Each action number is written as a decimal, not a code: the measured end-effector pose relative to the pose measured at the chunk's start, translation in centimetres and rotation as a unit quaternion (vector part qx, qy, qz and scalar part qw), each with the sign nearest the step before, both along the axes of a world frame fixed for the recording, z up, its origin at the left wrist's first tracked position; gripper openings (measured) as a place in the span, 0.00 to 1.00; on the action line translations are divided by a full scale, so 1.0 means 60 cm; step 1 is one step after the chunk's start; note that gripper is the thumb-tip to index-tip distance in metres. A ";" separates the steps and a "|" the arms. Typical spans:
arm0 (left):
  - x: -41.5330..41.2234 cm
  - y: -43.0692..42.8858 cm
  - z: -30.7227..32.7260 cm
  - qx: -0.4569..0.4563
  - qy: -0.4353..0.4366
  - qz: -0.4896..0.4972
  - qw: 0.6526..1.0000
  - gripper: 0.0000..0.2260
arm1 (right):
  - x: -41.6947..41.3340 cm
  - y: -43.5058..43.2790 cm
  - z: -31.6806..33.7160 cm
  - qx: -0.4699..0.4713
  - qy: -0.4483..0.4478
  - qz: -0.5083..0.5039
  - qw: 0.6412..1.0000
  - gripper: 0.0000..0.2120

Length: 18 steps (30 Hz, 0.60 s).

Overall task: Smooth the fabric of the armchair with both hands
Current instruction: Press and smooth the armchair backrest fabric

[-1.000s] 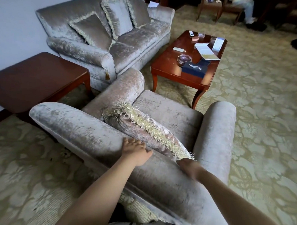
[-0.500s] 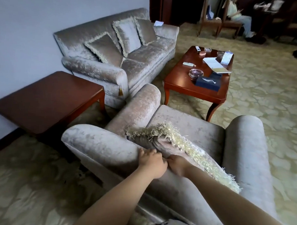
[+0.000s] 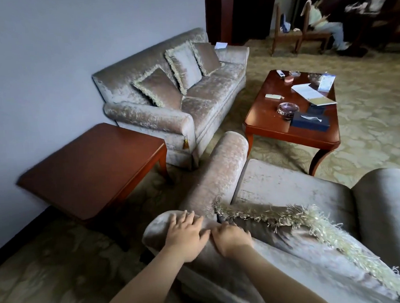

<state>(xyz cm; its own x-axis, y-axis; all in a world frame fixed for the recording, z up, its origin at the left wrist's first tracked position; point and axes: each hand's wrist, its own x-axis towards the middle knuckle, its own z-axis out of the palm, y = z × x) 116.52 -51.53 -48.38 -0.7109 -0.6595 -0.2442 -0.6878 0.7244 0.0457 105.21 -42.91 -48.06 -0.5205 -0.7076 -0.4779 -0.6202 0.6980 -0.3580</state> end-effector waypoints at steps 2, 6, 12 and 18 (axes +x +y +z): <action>-0.005 -0.014 0.001 0.001 0.005 0.005 1.000 0.27 | -0.004 -0.019 -0.003 0.007 -0.011 -0.006 1.000 0.27; -0.015 -0.045 -0.008 0.035 -0.004 0.032 0.999 0.27 | -0.014 -0.054 -0.015 0.027 -0.043 0.037 0.998 0.23; -0.016 -0.062 -0.020 0.001 0.013 0.043 0.999 0.28 | -0.028 -0.084 -0.021 0.011 -0.112 0.005 0.994 0.18; -0.042 -0.099 -0.004 -0.008 0.033 0.047 0.998 0.27 | -0.067 -0.113 -0.011 0.002 -0.105 0.002 0.994 0.23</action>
